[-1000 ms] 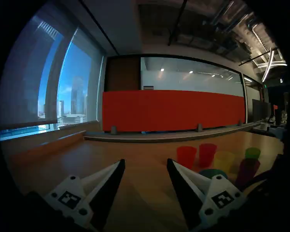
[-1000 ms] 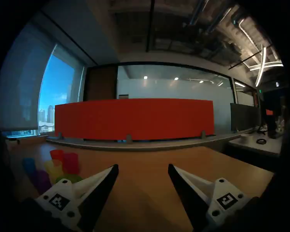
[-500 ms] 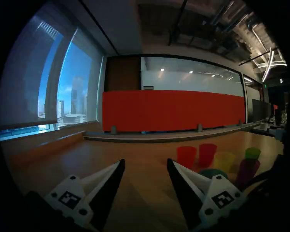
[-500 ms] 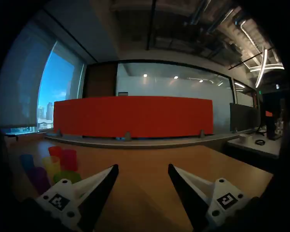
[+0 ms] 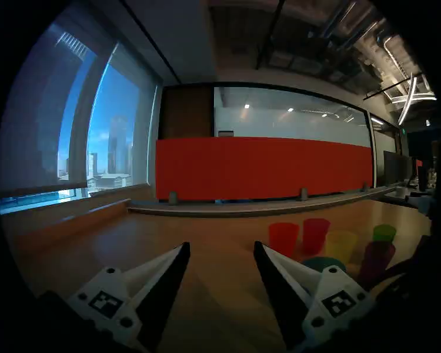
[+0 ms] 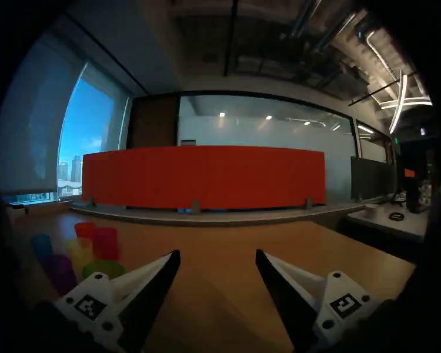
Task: Pour water
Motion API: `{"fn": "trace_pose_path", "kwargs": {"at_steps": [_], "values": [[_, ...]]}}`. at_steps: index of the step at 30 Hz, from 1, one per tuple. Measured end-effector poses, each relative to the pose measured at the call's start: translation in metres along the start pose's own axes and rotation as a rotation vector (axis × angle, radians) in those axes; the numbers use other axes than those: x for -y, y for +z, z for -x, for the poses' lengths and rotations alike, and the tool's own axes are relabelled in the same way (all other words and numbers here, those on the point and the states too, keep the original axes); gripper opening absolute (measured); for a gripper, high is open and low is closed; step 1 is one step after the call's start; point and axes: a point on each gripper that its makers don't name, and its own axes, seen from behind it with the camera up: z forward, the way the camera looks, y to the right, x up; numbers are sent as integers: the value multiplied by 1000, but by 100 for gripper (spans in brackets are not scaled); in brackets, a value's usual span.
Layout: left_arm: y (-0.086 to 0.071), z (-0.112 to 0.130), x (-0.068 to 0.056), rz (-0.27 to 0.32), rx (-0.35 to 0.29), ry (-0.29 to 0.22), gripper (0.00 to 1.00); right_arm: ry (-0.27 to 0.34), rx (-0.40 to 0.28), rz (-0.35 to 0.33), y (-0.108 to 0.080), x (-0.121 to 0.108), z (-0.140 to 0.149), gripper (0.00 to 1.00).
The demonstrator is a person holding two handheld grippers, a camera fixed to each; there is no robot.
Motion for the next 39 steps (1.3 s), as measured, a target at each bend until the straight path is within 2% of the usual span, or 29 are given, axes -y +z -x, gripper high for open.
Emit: {"fn": "trace_pose_path", "kwargs": {"at_steps": [39], "values": [[0,0,0,0,0,0,80,1,5,0,-1,-1,3,99]]}}
